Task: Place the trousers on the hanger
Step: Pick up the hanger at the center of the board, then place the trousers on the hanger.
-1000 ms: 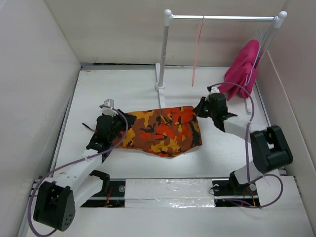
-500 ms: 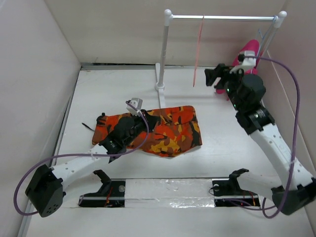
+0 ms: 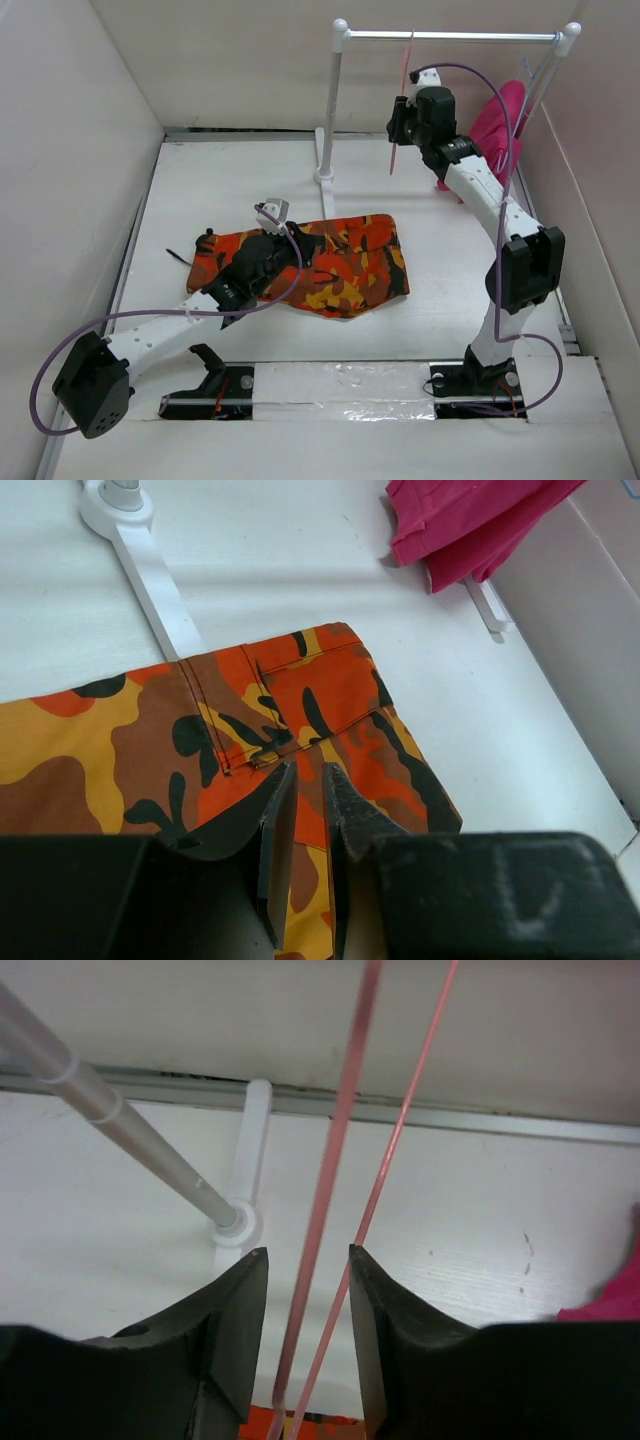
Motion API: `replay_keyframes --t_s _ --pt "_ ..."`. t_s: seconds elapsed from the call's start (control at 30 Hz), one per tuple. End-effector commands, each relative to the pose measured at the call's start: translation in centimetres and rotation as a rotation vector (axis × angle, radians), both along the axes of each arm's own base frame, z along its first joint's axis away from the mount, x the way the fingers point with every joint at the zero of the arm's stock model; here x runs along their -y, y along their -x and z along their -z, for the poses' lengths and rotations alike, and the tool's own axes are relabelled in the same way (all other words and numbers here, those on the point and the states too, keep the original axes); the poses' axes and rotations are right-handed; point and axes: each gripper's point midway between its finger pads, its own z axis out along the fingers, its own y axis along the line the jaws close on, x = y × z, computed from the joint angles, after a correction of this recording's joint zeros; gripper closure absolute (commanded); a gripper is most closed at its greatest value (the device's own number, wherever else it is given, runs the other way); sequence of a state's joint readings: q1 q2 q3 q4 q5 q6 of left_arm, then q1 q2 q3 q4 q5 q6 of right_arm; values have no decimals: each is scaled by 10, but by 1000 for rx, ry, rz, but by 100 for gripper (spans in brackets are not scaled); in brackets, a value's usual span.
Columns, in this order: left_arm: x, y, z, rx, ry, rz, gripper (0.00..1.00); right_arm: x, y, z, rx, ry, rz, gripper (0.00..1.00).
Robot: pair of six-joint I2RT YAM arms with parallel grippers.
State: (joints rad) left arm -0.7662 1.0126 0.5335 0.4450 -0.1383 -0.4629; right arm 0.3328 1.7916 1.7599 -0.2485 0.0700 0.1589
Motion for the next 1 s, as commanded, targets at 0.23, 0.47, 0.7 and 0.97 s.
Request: replay_keyframes --t_s 0.23,0.47,0.7,0.97 --pt "1 -5 -25 57 33 -14 85 0 11 -52 111 -61 -25 100" --pt "4 -6 -24 53 38 -5 81 16 38 -94 193 -75 8 100" --pt "7 -3 -25 61 50 16 63 29 63 -62 132 -45 30 100" --pt "21 -4 -22 61 20 83 58 42 107 31 -2 -12 46 100"
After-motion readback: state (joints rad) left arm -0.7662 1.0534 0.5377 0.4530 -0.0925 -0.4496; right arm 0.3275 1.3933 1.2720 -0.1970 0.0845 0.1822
